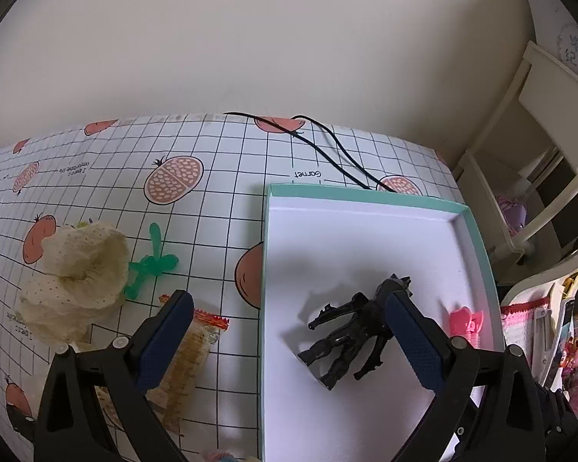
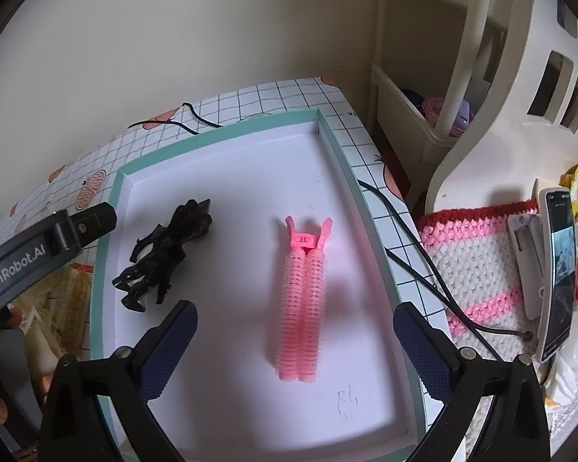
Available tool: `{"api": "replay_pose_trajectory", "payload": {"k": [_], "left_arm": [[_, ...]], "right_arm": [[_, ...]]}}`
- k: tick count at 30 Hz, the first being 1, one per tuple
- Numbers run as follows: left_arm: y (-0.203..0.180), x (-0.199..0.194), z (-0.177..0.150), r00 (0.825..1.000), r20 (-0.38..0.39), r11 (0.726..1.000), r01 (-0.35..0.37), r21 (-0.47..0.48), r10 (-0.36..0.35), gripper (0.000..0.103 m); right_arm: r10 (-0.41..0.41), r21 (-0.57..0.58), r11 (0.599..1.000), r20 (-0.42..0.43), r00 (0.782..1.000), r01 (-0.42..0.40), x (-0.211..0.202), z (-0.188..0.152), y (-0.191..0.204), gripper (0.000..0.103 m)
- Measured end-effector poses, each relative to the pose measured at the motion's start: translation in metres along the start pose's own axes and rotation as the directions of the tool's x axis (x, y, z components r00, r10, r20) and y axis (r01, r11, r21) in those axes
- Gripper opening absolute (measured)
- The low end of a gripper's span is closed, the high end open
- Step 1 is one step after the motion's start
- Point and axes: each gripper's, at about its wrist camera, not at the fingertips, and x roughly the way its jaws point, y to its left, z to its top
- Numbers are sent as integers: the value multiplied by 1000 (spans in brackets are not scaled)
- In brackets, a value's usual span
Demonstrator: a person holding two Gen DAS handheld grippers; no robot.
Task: Organize objects
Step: 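Open the right tool to drop the roller in the tray while the left tool releases the figure, then move the left tool to the black toy car while the right tool approaches the rainbow ring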
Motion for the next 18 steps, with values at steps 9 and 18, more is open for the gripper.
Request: {"api": "replay_pose_trajectory", "payload": {"k": [9,18], "left_arm": [[21,-30,-1,999,7,999,32,-7,-32,100],[88,-73,-13,1000,22,1000,-13,-8,13,100]], "right_arm": [[0,-24,1000,-9,1000,-1,-18,5,12,103],[25,-75,997,-1,1000,-25,-42,8,40,103]]}}
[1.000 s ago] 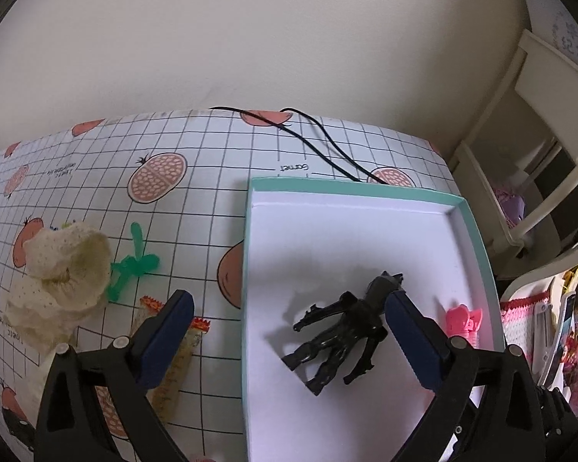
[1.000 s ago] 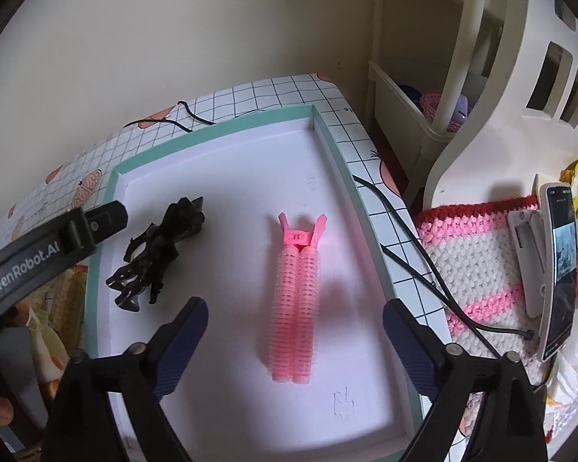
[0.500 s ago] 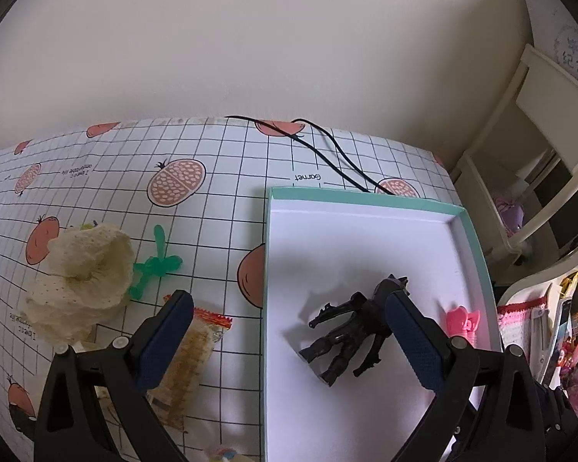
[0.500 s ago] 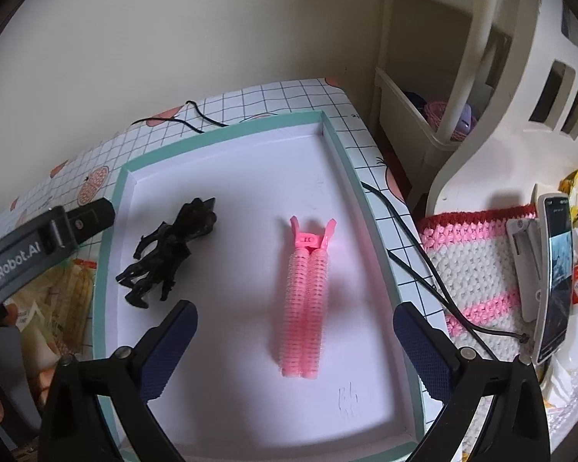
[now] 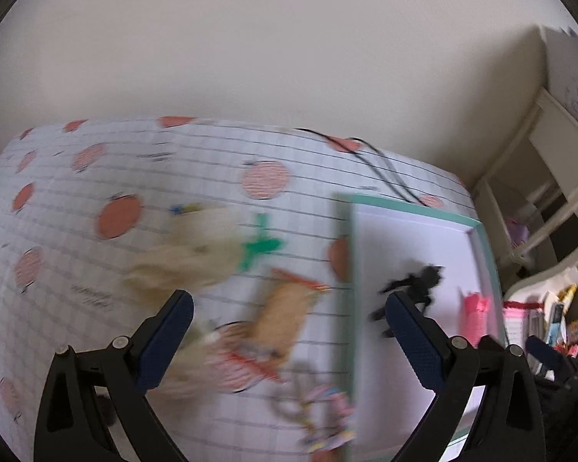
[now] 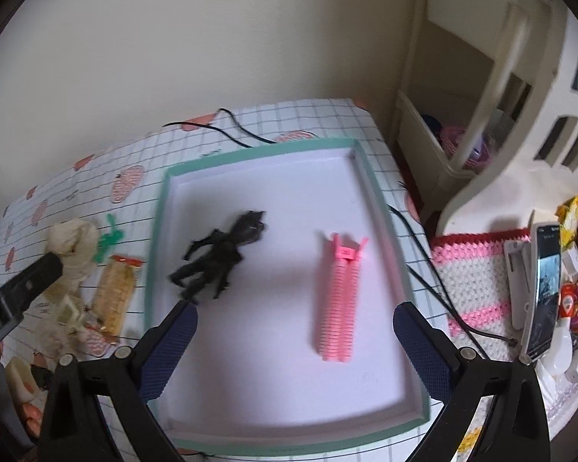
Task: Organize objects
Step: 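Move the left tool to the black toy car while the right tool approaches the rainbow ring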
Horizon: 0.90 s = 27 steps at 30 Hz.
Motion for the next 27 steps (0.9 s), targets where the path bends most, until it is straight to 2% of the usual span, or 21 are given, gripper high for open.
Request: {"api": "replay_pose_trajectory", "payload": {"k": [9,15,19,24,27], "left_arm": [[99,-29,-5,994,14,978,-105,-179,109,100],[158,-36,-24,986,-39,938,-169,-302,165,100],[178,-28,-39,979,-98,914,-202,-353,178,100],[187,-11,-55,963,-193,897,-248,-367,188,100],[195,-3,-61,956,-223,887,-264,-379,190,100]], "right_arm": [[87,-76,993,0,996,-87,-7,-2,55,103],[119,-148,981,-35,992,-123,-5,-14,94,103],[134,-170,975,-62,989,-143,-1,-22,111,103],[112,-207,970,-92,989,-129,5,-34,122,103],[103,-211,969,-125,987,-128,12,-41,124,103]]}}
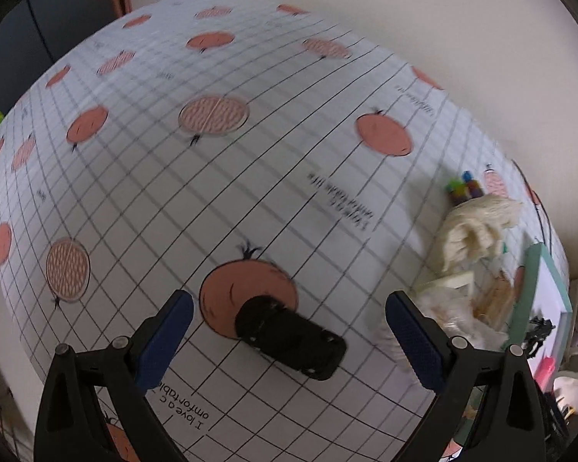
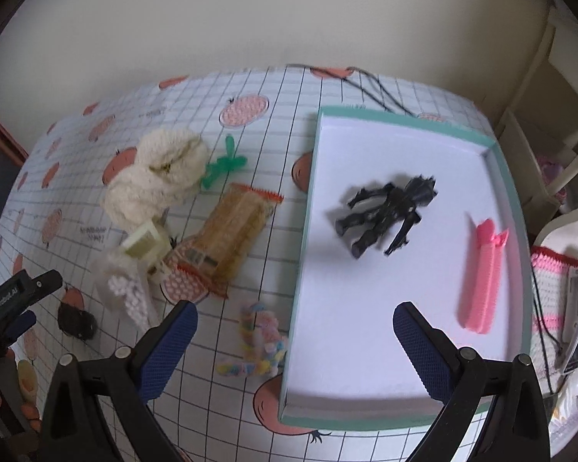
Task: Organize objects
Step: 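Move the left tool to the black toy car while the right tool approaches the rainbow ring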
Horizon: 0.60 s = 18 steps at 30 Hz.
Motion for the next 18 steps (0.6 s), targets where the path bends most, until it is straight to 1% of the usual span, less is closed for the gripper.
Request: {"api": "replay_pose_trajectory", "payload": {"k": [3,6,11,14,16,18], "left_arm": [[9,6,-1,1000,-14,999,-16,-33,16,100],[11,11,-4,999,-29,999,-33,-35,32,100],[19,19,-8,998,-64,997,-29,-69,25,100],[18,23,-10,997,-79,998,-30,-57,25,99],[16,24,-12,996,-84,999,-22,-47,18,99],[13,24,-12,996,-90,999,-18,-32,15,97]], "right_arm": [[2,-16,1000,-20,1000,-2,7,-5,5,103],[4,-31,1000,-31,1000,-5,10,-8,7,101],[10,-48,999,-51,999,-12,15,-11,11,90],[-2,-58,998,-61,998,-2,18,-11,12,80],[-3,-56,998,-65,998,0,19,-11,12,72],[-5,-62,998,-63,998,1,19,-10,12,67]]}}
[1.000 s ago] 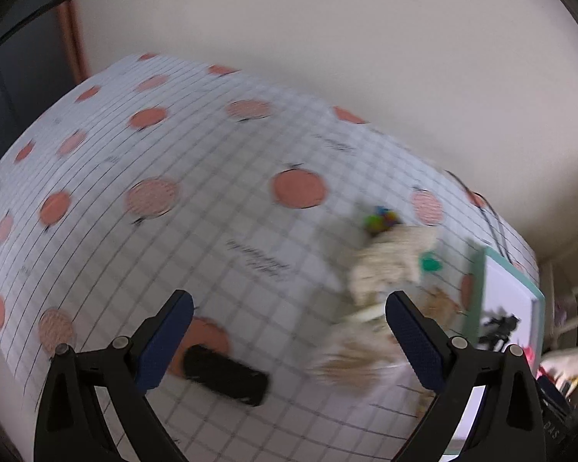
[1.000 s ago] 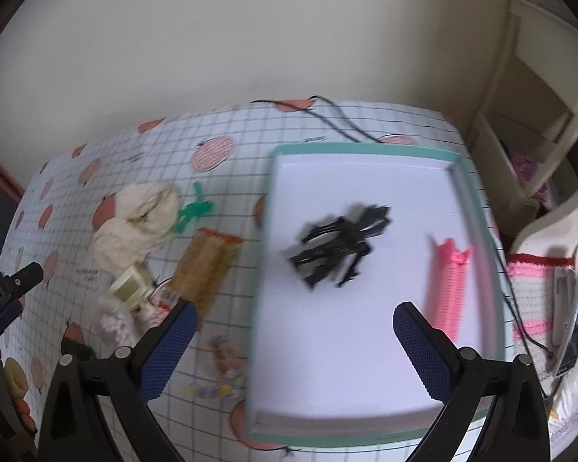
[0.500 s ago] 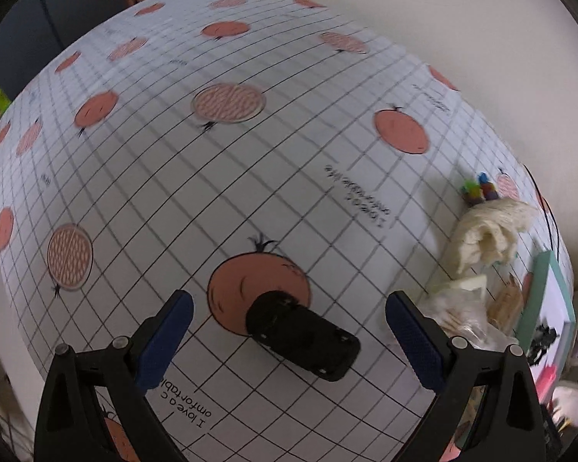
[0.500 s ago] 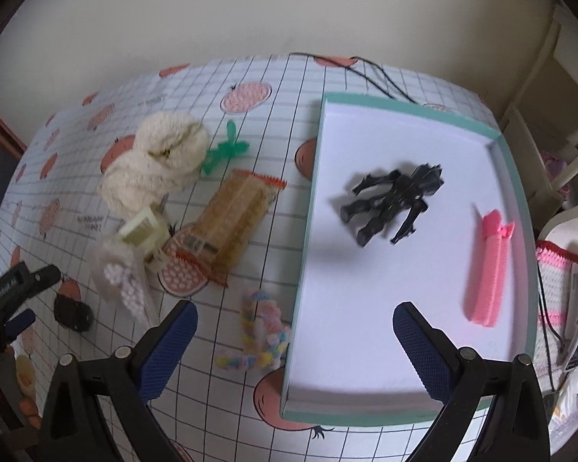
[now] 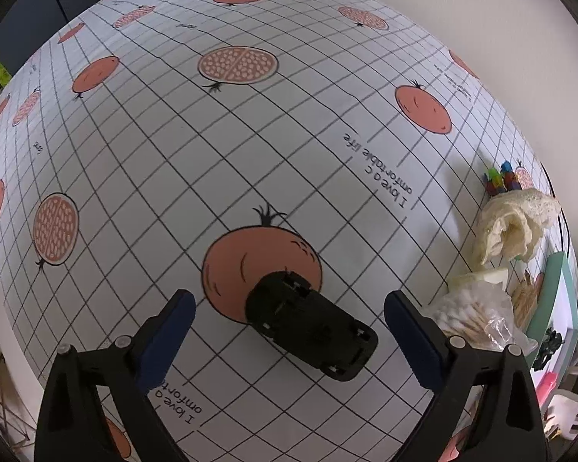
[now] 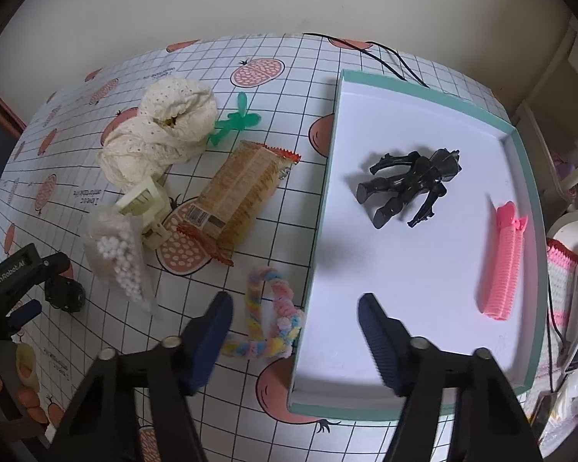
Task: Organize objects
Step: 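Move the left tool to the black toy car while the right tool approaches the rainbow ring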
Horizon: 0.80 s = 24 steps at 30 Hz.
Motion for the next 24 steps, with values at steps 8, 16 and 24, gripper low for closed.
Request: {"api": "replay_pose_trajectory", "payload": {"k": [8,16,24], "left_arm": [[-3,8,-4,999,-37,997,-14,76,17,79],[-28,13,-9,999,-26,989,-32,143,36,68],[-50,14,-17,999,-38,976,-9,217,18,67]], "right_arm": [[-1,-34,999,-9,1000,0,0,-1,0,50],[14,-56,998,24,1000,-13,-12,-1,0,49],[73,-98,993,53,996,-68,-21,0,13,46]]}}
